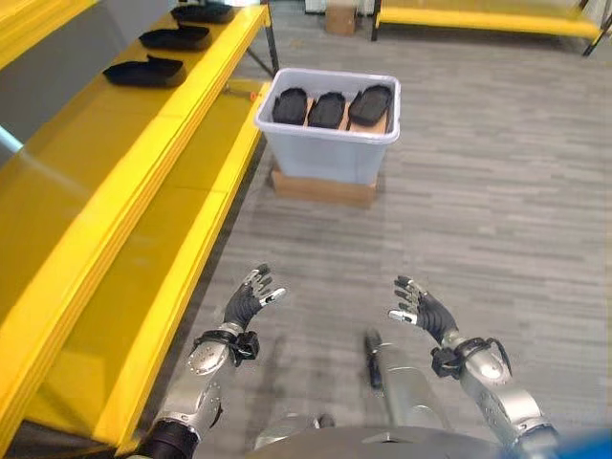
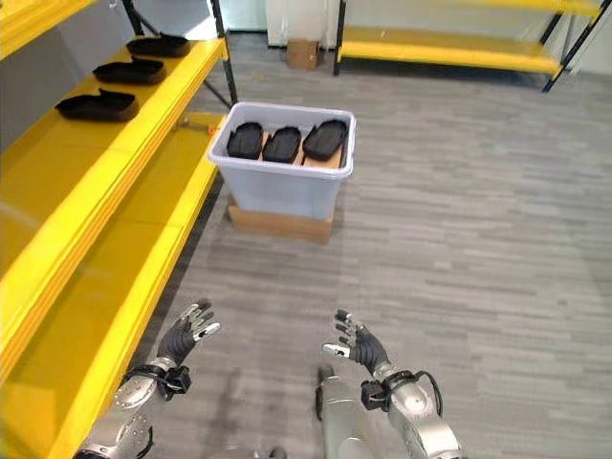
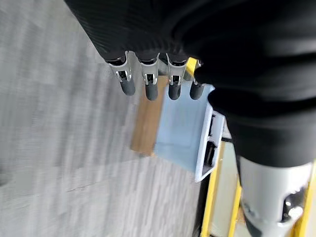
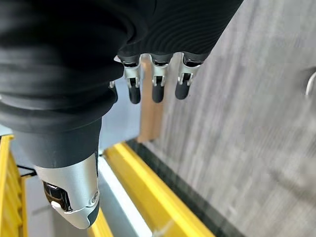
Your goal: Move parts from the plastic box to the shelf.
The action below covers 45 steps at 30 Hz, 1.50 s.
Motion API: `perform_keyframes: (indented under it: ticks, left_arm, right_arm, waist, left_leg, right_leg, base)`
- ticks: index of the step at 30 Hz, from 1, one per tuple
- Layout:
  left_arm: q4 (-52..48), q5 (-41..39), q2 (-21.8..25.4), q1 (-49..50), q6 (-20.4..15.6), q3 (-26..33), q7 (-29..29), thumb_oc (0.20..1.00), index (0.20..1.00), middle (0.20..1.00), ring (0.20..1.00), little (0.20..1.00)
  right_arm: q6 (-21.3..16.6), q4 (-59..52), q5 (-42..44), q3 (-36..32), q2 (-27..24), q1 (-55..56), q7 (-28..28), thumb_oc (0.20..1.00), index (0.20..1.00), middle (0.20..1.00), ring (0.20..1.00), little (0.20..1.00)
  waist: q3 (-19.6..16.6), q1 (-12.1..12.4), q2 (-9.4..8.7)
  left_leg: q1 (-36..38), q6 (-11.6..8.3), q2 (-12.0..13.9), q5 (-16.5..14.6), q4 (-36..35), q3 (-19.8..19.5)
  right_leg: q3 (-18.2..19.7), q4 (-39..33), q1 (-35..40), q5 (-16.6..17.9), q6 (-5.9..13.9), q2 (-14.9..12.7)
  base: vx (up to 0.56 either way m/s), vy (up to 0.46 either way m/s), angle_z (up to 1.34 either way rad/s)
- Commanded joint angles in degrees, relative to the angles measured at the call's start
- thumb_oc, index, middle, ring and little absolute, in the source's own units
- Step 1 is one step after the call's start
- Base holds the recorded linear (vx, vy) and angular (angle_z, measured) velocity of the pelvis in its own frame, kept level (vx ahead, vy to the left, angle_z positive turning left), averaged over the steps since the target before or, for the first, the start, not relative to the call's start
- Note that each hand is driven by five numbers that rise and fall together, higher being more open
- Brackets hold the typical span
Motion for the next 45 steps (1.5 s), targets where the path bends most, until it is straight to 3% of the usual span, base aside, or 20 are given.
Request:
perform_keyframes:
  ticks: [1, 3, 8, 10, 14, 15, 17, 18, 20, 21, 23, 27, 30, 31, 34, 35, 41, 42, 44, 45]
  left_arm:
    - [-4.37, 1.09, 0.73, 2.71, -2.98, 0.48, -1.06, 1.0, 1.0, 1.0, 1.0, 1.0]
    - [-4.23, 1.52, -0.15, 2.98, -3.06, 0.66, -1.13, 1.0, 1.0, 1.0, 1.0, 1.0]
    - [-4.41, 0.94, -1.08, 2.09, -2.6, -0.14, -1.08, 1.0, 1.0, 1.0, 1.0, 1.0]
    - [-4.31, 0.88, -1.17, 1.7, -2.42, -0.77, -1.26, 1.0, 1.0, 1.0, 1.0, 1.0]
    - [-4.68, 0.27, -1.06, 2.4, -2.14, -1.02, -1.69, 1.0, 1.0, 1.0, 1.0, 1.0]
    - [-5.06, -0.49, -1.09, 2.65, -1.75, -0.62, -1.37, 1.0, 1.0, 1.0, 1.0, 1.0]
    - [-5.33, -1.89, -1.42, 2.86, -1.56, -0.14, -0.81, 1.0, 1.0, 1.0, 1.0, 1.0]
    - [-5.11, -0.81, -0.98, 2.91, -1.61, -0.05, -0.42, 1.0, 1.0, 1.0, 1.0, 1.0]
    - [-5.1, -0.81, -0.96, 2.89, -1.62, -0.05, -0.42, 1.0, 1.0, 1.0, 1.0, 1.0]
    - [-4.62, 0.47, -0.65, 2.94, -1.81, -0.36, -0.36, 1.0, 1.0, 1.0, 1.0, 1.0]
    - [-3.98, 1.05, -0.68, 2.01, -2.28, -0.89, -0.13, 1.0, 1.0, 1.0, 1.0, 1.0]
    - [-3.74, 0.94, -0.71, 1.54, -2.4, -0.83, -1.13, 1.0, 1.0, 1.0, 1.0, 1.0]
    - [-4.38, 1.27, 0.19, 1.62, -2.37, -0.76, -1.64, 1.0, 1.0, 1.0, 1.0, 1.0]
    - [-4.66, 1.03, 0.63, 1.71, -2.39, -0.36, -1.34, 1.0, 1.0, 1.0, 1.0, 1.0]
    - [-5.07, 0.85, 1.07, 1.99, -2.39, -0.15, -1.29, 1.0, 1.0, 1.0, 1.0, 1.0]
    - [-5.14, 0.29, 1.5, 2.15, -2.6, 0.04, -1.25, 1.0, 1.0, 1.0, 1.0, 1.0]
    - [-5.5, 0.47, 2.29, 2.47, -2.71, -0.24, -1.22, 1.0, 1.0, 1.0, 1.0, 1.0]
    - [-5.35, 1.03, 2.76, 2.04, -2.63, -0.63, -0.99, 1.0, 1.0, 1.0, 1.0, 1.0]
    - [-5.72, 1.54, 3.46, 1.49, -2.48, -1.06, -0.73, 1.0, 1.0, 1.0, 1.0, 1.0]
    - [-5.82, 1.87, 3.66, 1.29, -2.27, -1.06, -0.71, 1.0, 1.0, 1.0, 1.0, 1.0]
  right_arm:
    - [-2.42, -2.55, 1.0, -1.86, -1.44, -1.8, 0.38, 1.0, 1.0, 1.0, 1.0, 1.0]
    - [-2.53, -2.33, 0.9, -1.79, -1.35, -1.89, 0.3, 1.0, 1.0, 1.0, 1.0, 1.0]
    - [-3.08, -3.18, 1.77, -2.89, -2.79, -2.06, -0.48, 1.0, 1.0, 1.0, 1.0, 1.0]
    - [-3.07, -3.13, 2.18, -3.54, -3.09, -1.47, -0.62, 1.0, 1.0, 1.0, 1.0, 1.0]
    - [-2.92, -2.97, 3.2, -4.43, -4.14, 0.47, -0.37, 1.0, 1.0, 1.0, 1.0, 1.0]
    - [-2.58, -3.4, 2.66, -4.89, -4.99, 1.01, -0.56, 1.0, 1.0, 1.0, 1.0, 1.0]
    - [-2.84, -3.62, 2.48, -5.32, -5.47, 0.63, -1.7, 1.0, 1.0, 1.0, 1.0, 1.0]
    - [-3.63, -3.36, 1.88, -5.56, -5.39, -0.02, -2.35, 1.0, 1.0, 1.0, 1.0, 1.0]
    - [-3.64, -3.35, 1.87, -5.56, -5.37, -0.03, -2.35, 1.0, 1.0, 1.0, 1.0, 1.0]
    - [-4.28, -2.78, 1.02, -5.5, -5.22, -0.48, -2.68, 1.0, 1.0, 1.0, 1.0, 1.0]
    - [-5.01, -2.56, 0.57, -5.52, -5.24, -1.51, -3.24, 1.0, 1.0, 1.0, 1.0, 1.0]
    - [-4.43, -3.34, 0.28, -5.68, -4.13, -0.83, -1.6, 1.0, 1.0, 1.0, 1.0, 1.0]
    - [-4.09, -4.11, 0.52, -5.92, -3.16, -0.17, -0.78, 1.0, 1.0, 1.0, 1.0, 1.0]
    - [-3.89, -3.92, 0.71, -5.59, -2.42, -0.36, -0.64, 1.0, 1.0, 1.0, 1.0, 1.0]
    - [-3.64, -3.99, 0.83, -5.62, -2.14, -0.26, -0.35, 1.0, 1.0, 1.0, 1.0, 1.0]
    - [-3.54, -4.12, 0.93, -5.72, -1.89, 0.08, -0.22, 1.0, 1.0, 1.0, 1.0, 1.0]
    - [-3.68, -4.35, 1.0, -5.95, -1.49, 0.47, -0.09, 1.0, 1.0, 1.0, 1.0, 1.0]
    - [-3.61, -4.11, 0.85, -5.32, -1.06, 0.35, -0.21, 1.0, 1.0, 1.0, 1.0, 1.0]
    - [-3.72, -4.47, 1.24, -4.63, -0.81, 0.42, 0.06, 1.0, 1.0, 1.0, 1.0, 1.0]
    - [-3.72, -4.55, 1.11, -4.36, -0.67, 0.48, 0.0, 1.0, 1.0, 1.0, 1.0, 1.0]
  waist:
    - [-2.04, 0.4, 1.02]
    - [-3.72, 0.73, 0.88]
    - [-5.9, 0.43, 2.2]
    - [-5.64, 0.1, 2.44]
    - [-3.86, 0.52, 2.09]
    - [-2.36, 1.33, 0.72]
    - [-1.65, 2.29, 0.14]
    - [-1.73, 3.39, -0.16]
    - [-1.76, 3.44, -0.41]
    - [-1.83, 4.2, -0.09]
    - [-2.38, 5.25, 0.59]
    - [-4.56, 4.89, 0.89]
    - [-6.08, 5.04, -0.37]
    - [-6.38, 5.33, -0.85]
    - [-6.62, 5.37, -1.2]
    - [-7.13, 5.27, -1.43]
    - [-7.83, 4.83, -1.5]
    - [-6.84, 3.76, -0.27]
    - [-4.1, 2.17, 1.58]
    - [-3.41, 1.86, 2.09]
  left_leg:
    - [-6.84, -2.77, -2.25, 5.28, 2.23, -2.78]
    - [-5.58, -3.25, -1.73, 4.82, 1.48, -3.49]
    - [-6.21, -5.4, 0.83, 4.35, 10.2, -4.07]
    - [-8.59, -6.72, 1.25, 6.25, 17.52, -3.77]
    - [-17.03, -10.85, -0.49, 18.53, 40.23, -1.25]
    - [-22.68, -9.83, -2.64, 18.26, 47.03, 0.44]
    - [-28.91, -7.48, -0.08, 14.2, 41.58, 3.31]
    - [-30.99, -6.68, 1.77, 13.08, 29.33, 2.76]
    - [-30.76, -6.67, 1.61, 13.49, 28.71, 2.89]
    - [-30.64, -7.65, 5.32, 17.44, 12.05, 1.13]
    - [-30.87, -9.33, 9.39, 22.53, -1.02, 0.78]
    - [-26.55, -9.61, 9.75, 23.62, -2.91, 2.25]
    - [-26.02, -8.22, 8.05, 19.87, 1.3, 5.74]
    - [-26.56, -7.4, 7.14, 17.41, 3.69, 6.8]
    - [-26.89, -6.79, 6.42, 15.65, 5.36, 7.75]
    - [-27.31, -5.96, 5.12, 13.51, 6.97, 8.54]
    - [-27.94, -4.51, 3.0, 10.96, 8.63, 8.87]
    - [-24.35, -2.95, 1.72, 10.48, 6.37, 7.33]
    - [-20.82, -1.71, 2.14, 10.79, 4.23, 6.19]
    - [-19.66, -1.48, 2.15, 10.65, 3.85, 6.36]
  right_leg:
    - [0.93, -4.12, 11.16, 10.64, 0.44, 0.4]
    - [1.46, -6.84, 12.49, 12.44, -0.29, 0.25]
    - [-0.91, -3.71, 15.01, 9.66, -2.29, 1.53]
    - [-1.19, -2.97, 16.49, 7.68, -3.39, 2.2]
    - [-1.09, -3.93, 22.32, 5.14, -6.22, 2.82]
    - [-0.51, -4.25, 24.56, 4.68, -7.12, 2.08]
    - [0.22, -4.56, 26.67, 3.97, -6.84, 1.5]
    - [1.37, -4.89, 28.08, 2.41, -6.34, 1.47]
    - [1.45, -4.92, 28.04, 2.48, -6.32, 1.22]
    - [2.18, -4.59, 29.45, 0.71, -6.17, 1.9]
    - [3.3, -4.98, 33.2, -1.83, -5.78, 1.77]
    - [3.8, -4.28, 35.07, -3.42, -5.07, 0.68]
    - [4.15, -3.65, 35.81, -2.52, -2.67, -3.03]
    - [4.39, -2.62, 35.15, -0.94, -1.3, -5.05]
    - [4.75, -2.06, 34.72, 0.53, -0.44, -6.35]
    - [4.69, -1.62, 33.96, 3.79, 0.89, -8.35]
    - [5.22, 0.05, 32.33, 9.36, 2.75, -10.91]
    - [6.83, 11.47, 26.73, 15.7, 1.9, -9.63]
    - [5.69, 23.15, 21.41, 15.8, 0.4, -6.19]
    - [3.92, 25.66, 20.04, 14.61, -0.14, -6.49]
  base:
    - [0.31, -0.094, 0.5]
    - [0.45, -0.141, 0.44]
    - [0.34, -0.1, 0.12]
    - [0.26, -0.049, 0.27]
    - [0.19, -0.042, 0.17]
    - [0.22, -0.1, 0.04]
    - [0.27, -0.031, -0.03]
    - [0.26, 0.047, -0.03]
    - [0.19, 0.053, -0.38]
    - [0.34, 0.12, -0.56]
    - [0.52, 0.216, -0.11]
    - [0.33, 0.189, -0.44]
    - [0.33, 0.221, -0.31]
    - [0.29, 0.214, -0.47]
    - [0.18, 0.149, -0.34]
    - [0.26, 0.251, -0.17]
    - [0.12, 0.17, -0.1]
    - [0.14, 0.359, 0.04]
    - [0.11, 0.341, 0.33]
    - [0.16, 0.291, 0.5]
